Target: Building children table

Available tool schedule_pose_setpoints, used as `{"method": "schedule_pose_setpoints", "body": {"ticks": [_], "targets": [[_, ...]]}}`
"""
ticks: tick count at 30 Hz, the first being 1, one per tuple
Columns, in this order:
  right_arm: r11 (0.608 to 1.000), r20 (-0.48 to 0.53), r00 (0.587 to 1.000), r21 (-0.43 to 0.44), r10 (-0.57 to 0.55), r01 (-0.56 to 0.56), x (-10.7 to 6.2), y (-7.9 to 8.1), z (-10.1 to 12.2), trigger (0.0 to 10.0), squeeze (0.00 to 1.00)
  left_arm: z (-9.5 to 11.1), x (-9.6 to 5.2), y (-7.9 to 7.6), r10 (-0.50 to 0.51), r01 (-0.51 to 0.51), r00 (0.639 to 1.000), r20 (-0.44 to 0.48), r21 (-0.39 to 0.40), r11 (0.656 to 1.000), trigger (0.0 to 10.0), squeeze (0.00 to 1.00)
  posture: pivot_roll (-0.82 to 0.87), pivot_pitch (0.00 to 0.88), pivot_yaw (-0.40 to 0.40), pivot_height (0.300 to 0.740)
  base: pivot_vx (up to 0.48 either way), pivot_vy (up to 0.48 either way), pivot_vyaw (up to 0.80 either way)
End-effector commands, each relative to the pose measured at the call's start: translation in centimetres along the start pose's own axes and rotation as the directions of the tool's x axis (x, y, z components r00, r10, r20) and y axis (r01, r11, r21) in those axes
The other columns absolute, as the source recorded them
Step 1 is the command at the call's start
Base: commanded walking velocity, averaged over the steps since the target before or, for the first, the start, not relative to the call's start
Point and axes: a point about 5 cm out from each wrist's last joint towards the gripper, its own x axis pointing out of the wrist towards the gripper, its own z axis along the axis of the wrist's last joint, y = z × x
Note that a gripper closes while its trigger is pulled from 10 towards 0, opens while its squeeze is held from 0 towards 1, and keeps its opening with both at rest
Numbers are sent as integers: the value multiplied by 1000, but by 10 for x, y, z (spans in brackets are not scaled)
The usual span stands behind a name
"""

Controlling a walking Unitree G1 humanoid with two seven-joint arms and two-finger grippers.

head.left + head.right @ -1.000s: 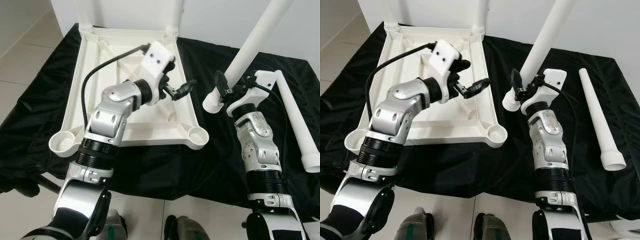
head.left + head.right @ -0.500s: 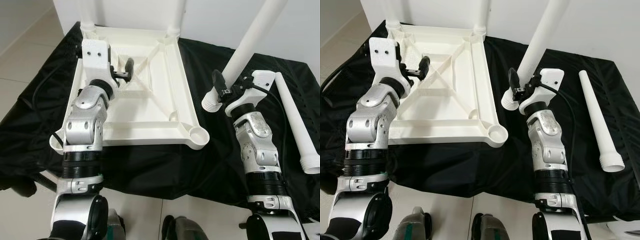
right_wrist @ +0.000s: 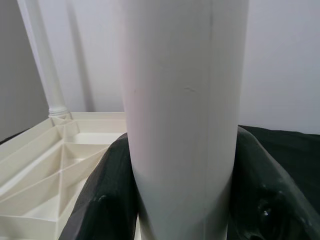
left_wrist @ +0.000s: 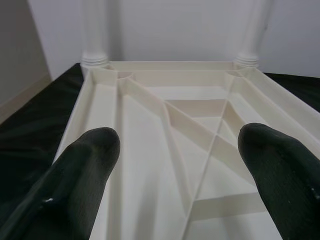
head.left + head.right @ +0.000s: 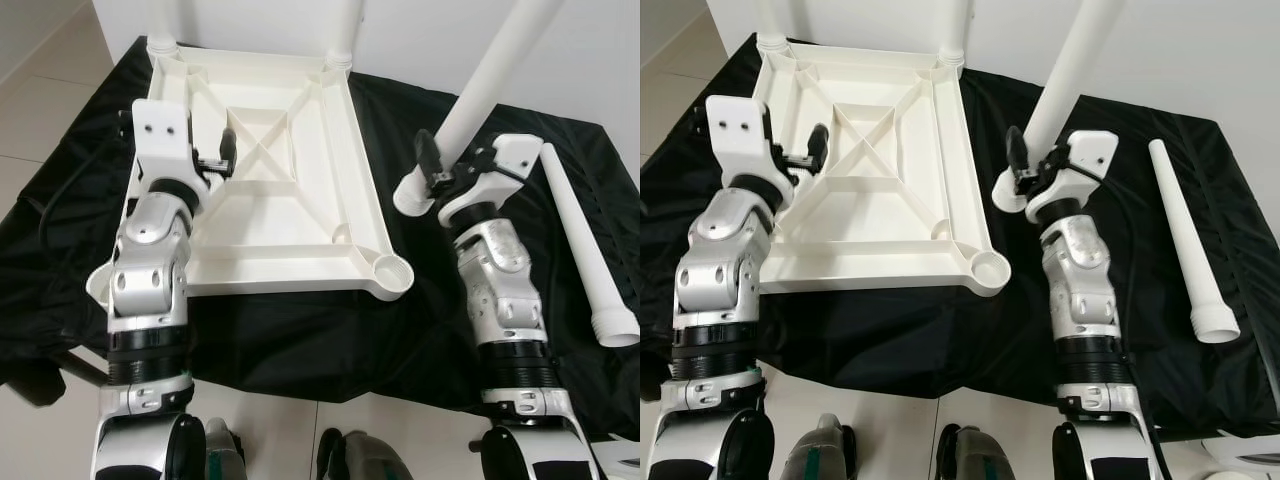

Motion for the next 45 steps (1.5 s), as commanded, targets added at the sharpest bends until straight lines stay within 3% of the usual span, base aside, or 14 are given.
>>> {"method": "schedule_pose_setpoints", "body": {"ticks": [1,5,17,37,45], "targets": [[1000,20,1000,-4,-13,14,-2,-3,2,10000,0,2,-3,8,187,-187,982,4,-1,982,10000,0,95,75,-99,740,0,0,0],[1000,24,999,12,-26,25,-9,-1,-3,10000,0,-8,-11,2,183,-183,983,2,-36,983,10000,0,80,5,-60,740,0,0,0],[996,4,996,-6,-88,88,-36,8,-16,10000,0,-21,-9,-14,46,-43,998,33,-67,997,10000,0,17,0,-13,740,0,0,0],[994,21,995,-52,-96,97,-37,3,-15,10000,0,-23,-6,-25,47,-45,997,61,-30,999,10000,0,1,0,-23,740,0,0,0],[993,50,993,-58,-103,106,-37,0,-5,10000,0,-9,-5,-25,24,-22,995,97,-18,1000,10000,0,-5,0,-5,740,0,0,0]]}}
